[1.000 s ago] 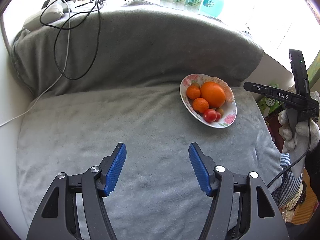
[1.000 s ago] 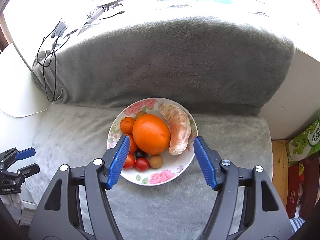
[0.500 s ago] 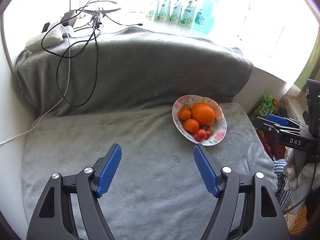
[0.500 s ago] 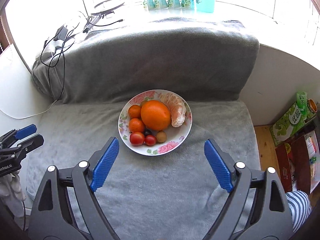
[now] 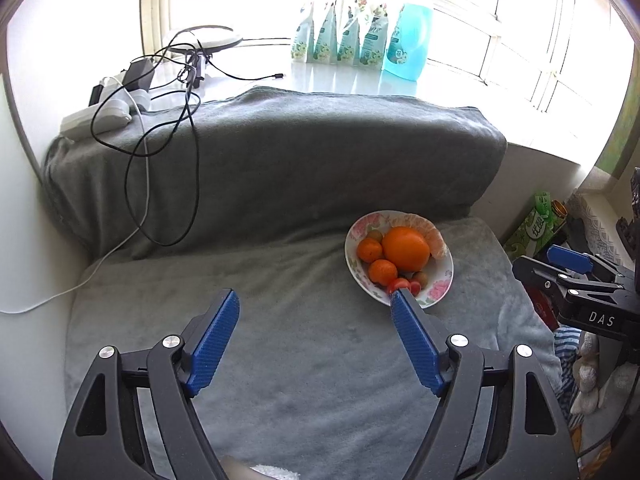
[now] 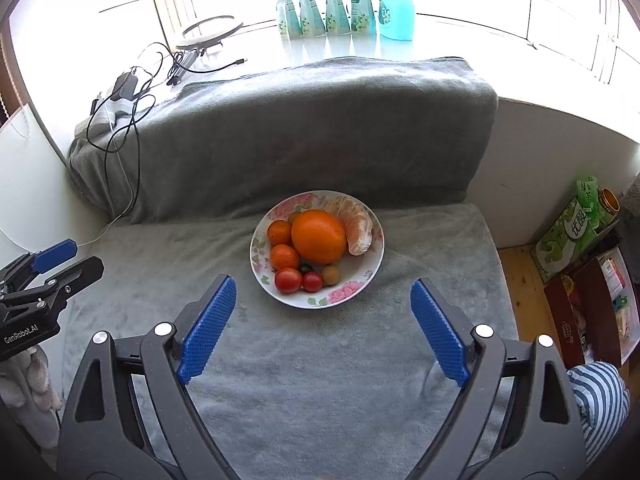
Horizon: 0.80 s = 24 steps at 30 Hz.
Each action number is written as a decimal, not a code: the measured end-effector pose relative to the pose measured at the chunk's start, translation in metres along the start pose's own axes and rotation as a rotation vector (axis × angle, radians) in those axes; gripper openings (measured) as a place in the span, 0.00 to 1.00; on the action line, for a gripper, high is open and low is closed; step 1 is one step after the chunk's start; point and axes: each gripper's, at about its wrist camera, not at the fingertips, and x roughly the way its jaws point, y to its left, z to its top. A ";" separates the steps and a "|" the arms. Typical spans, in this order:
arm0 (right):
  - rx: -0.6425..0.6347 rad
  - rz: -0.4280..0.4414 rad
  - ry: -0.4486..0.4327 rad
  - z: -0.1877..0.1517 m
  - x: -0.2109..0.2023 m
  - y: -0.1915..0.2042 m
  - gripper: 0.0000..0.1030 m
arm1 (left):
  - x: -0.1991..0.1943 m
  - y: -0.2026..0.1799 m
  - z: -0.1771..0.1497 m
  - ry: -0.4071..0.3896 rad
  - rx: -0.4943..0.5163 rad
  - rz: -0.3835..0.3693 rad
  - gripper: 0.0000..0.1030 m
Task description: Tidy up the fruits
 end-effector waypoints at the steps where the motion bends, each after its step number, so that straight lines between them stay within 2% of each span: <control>1: -0.004 -0.002 -0.003 0.001 -0.001 0.001 0.89 | 0.000 -0.001 0.001 0.003 -0.002 -0.006 0.77; 12: 0.005 0.007 -0.021 0.003 -0.007 0.003 0.89 | -0.001 -0.009 -0.001 0.021 0.004 -0.024 0.78; 24: 0.007 0.021 -0.022 0.003 -0.008 0.002 0.89 | -0.002 -0.012 -0.002 0.022 0.019 0.012 0.78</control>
